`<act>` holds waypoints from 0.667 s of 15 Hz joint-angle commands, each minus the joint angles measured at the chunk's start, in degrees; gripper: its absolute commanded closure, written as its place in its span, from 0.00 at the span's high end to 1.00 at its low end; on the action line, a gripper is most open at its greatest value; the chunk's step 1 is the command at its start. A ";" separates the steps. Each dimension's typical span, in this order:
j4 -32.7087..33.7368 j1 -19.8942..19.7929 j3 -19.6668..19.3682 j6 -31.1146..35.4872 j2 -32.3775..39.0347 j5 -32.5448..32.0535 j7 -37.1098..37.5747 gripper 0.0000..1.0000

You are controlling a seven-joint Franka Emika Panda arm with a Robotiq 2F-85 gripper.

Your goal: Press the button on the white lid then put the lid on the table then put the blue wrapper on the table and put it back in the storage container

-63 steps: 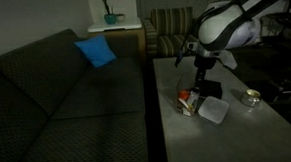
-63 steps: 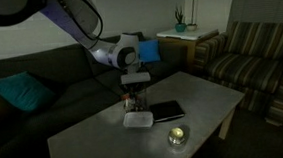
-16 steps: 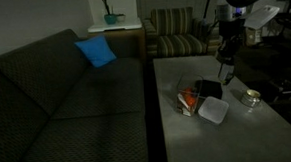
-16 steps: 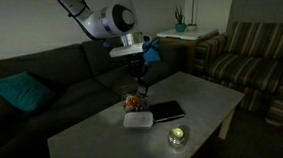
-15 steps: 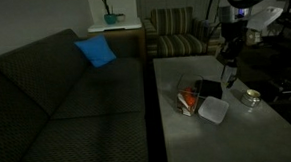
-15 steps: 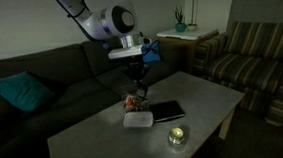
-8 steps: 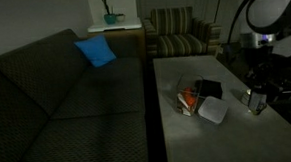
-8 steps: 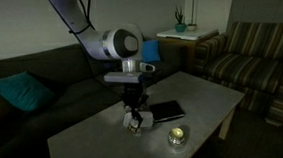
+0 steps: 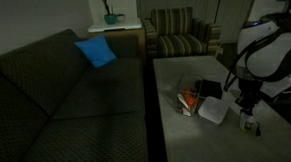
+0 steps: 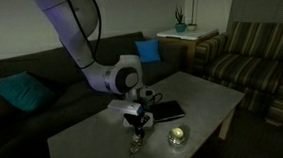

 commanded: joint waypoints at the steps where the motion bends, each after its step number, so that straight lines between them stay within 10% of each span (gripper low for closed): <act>1: 9.23 1.68 -0.97 2.42 6.66 0.25 1.24 0.00; 8: 18.36 1.49 -0.40 1.26 12.24 0.81 0.60 0.00; 10: 15.71 1.56 -0.42 2.29 10.34 0.60 0.88 0.28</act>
